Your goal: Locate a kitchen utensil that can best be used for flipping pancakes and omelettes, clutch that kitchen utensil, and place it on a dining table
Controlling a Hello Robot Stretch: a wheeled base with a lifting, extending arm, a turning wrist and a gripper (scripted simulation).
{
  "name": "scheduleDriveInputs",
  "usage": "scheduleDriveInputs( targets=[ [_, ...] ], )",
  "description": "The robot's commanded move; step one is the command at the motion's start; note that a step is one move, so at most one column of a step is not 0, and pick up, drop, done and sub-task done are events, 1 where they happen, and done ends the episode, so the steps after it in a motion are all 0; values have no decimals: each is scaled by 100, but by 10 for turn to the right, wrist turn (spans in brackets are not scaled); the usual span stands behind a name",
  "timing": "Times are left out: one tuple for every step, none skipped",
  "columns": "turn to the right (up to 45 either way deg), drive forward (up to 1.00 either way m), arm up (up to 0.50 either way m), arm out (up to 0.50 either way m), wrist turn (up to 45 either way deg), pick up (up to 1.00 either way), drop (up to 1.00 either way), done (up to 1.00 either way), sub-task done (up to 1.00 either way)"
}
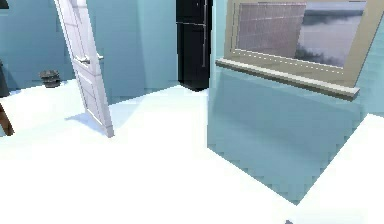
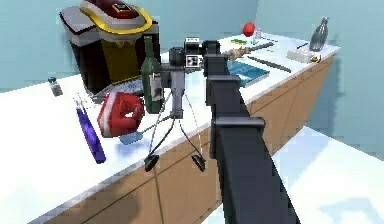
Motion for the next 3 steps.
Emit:
scheduleDriveInputs(
  targets=[
    [0,0,0,0,450,0,0,0,0],
    [0,0,0,0,450,0,0,0,0],
    [0,0,0,0,330,0,0,0,0]
  ],
)
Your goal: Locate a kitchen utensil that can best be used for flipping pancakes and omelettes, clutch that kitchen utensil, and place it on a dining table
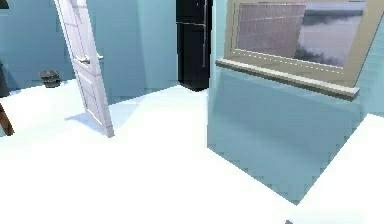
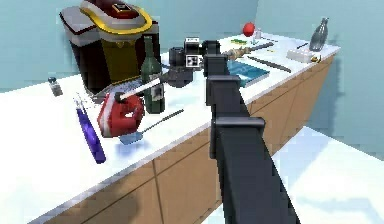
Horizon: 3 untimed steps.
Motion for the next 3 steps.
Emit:
scheduleDriveInputs(
  targets=[
    [0,0,-16,0,0,0,0,0,0],
    [0,0,0,0,0,100,0,0,0],
    [0,0,10,0,0,0,0,0,0]
  ],
)
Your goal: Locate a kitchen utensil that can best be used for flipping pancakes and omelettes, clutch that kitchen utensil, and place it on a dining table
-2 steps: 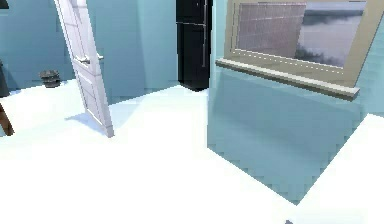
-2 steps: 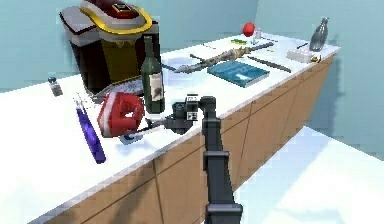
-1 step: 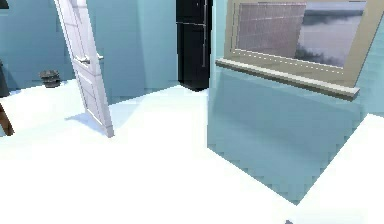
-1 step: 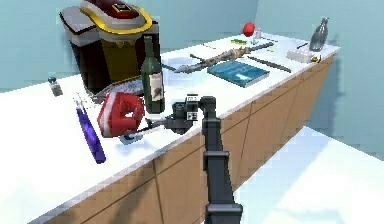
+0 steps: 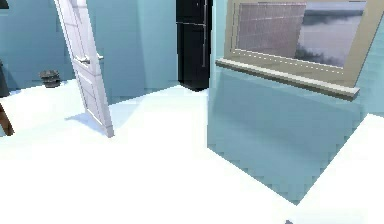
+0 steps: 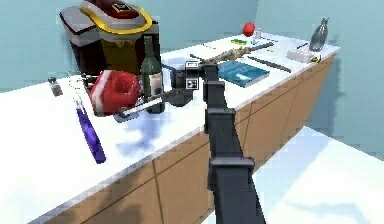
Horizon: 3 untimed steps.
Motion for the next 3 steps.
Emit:
scheduleDriveInputs(
  targets=[
    [0,0,6,0,0,0,0,0,0],
    [0,0,0,0,-450,0,0,0,0],
    [0,0,0,0,-270,0,0,0,0]
  ],
)
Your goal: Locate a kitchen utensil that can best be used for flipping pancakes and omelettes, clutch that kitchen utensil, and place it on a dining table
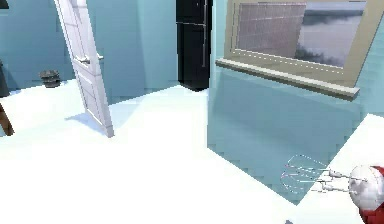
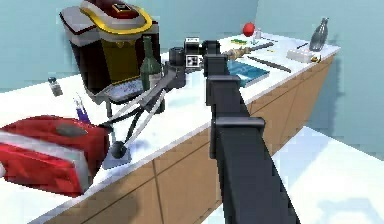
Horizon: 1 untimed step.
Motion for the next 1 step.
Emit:
scheduleDriveInputs(
  targets=[
    [0,0,0,-38,0,0,0,0,0]
  ],
)
